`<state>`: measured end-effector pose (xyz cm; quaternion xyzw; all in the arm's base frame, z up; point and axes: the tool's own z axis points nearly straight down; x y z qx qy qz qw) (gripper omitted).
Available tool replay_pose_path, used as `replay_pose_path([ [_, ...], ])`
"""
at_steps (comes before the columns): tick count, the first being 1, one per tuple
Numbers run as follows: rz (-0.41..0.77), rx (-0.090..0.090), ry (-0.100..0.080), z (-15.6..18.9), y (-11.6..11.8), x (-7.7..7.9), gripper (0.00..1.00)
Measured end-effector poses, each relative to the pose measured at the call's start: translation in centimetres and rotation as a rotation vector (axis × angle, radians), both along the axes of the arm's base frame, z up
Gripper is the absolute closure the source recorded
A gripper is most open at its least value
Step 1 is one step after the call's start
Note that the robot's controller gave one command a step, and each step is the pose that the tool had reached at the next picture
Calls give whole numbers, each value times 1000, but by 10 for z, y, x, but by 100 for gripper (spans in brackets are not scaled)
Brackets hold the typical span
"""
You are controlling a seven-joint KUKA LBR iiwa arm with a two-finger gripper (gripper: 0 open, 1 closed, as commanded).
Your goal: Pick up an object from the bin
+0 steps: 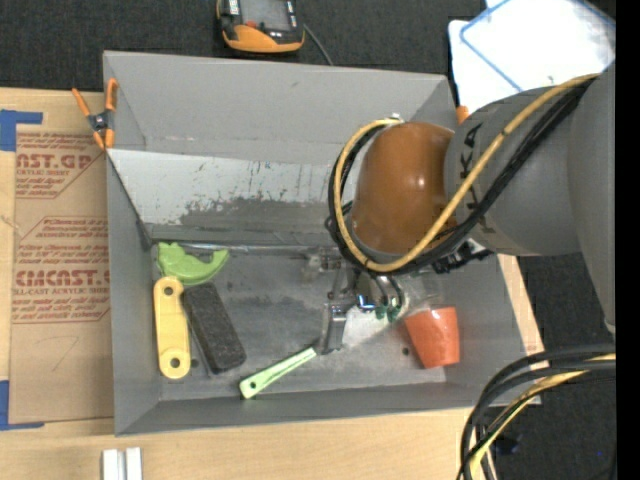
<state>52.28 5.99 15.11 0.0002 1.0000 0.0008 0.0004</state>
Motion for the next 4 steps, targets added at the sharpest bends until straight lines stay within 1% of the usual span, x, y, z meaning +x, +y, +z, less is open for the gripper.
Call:
replay_pose_path([
  [1,0,0,0,0,0,0,0],
  [2,189,1,1,-69,6,-30,100],
  [3,189,1,0,-69,6,-30,0],
  [4,189,1,0,-69,6,-30,100],
])
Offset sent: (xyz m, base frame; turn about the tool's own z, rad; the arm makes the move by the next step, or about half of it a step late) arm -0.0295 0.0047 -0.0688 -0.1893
